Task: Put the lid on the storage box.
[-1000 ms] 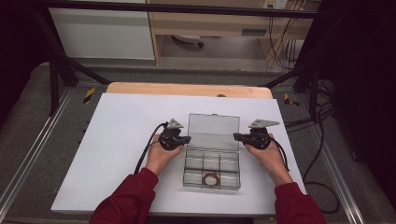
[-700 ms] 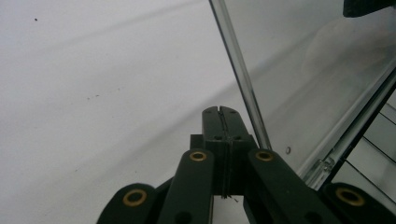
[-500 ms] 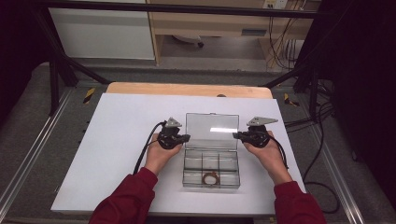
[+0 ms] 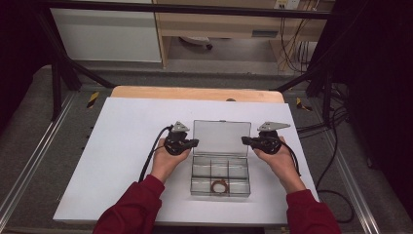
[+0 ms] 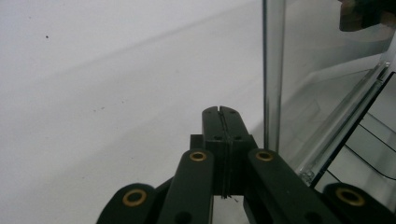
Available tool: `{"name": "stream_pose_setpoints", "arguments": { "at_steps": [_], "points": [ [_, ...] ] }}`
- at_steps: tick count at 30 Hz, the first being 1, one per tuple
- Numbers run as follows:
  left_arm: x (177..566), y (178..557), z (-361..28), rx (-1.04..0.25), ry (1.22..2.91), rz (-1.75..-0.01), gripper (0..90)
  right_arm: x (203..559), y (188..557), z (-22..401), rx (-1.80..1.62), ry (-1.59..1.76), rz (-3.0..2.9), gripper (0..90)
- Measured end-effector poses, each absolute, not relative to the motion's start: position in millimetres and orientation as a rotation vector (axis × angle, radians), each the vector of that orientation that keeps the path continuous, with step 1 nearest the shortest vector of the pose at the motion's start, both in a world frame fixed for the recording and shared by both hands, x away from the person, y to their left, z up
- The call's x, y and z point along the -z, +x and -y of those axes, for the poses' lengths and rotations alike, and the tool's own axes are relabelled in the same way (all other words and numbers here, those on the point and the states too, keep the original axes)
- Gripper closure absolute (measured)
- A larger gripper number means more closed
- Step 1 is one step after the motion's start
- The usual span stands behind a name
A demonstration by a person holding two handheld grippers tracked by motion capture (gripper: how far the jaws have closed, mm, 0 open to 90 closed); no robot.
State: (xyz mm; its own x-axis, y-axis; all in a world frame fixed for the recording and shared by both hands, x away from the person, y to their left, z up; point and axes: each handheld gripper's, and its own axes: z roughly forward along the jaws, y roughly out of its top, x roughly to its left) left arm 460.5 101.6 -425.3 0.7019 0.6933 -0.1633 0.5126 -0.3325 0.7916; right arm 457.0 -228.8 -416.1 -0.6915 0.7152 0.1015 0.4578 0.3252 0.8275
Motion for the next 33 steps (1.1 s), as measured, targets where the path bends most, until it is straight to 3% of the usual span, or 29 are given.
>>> {"name": "stream_pose_setpoints", "arguments": {
  "at_steps": [33],
  "points": [
    [417.0,452.2,-103.6,-0.242,1.982,-0.910,90.0,405.3,443.9,229.1,-1.320,1.028,-2.309,90.0]
  ]
}}
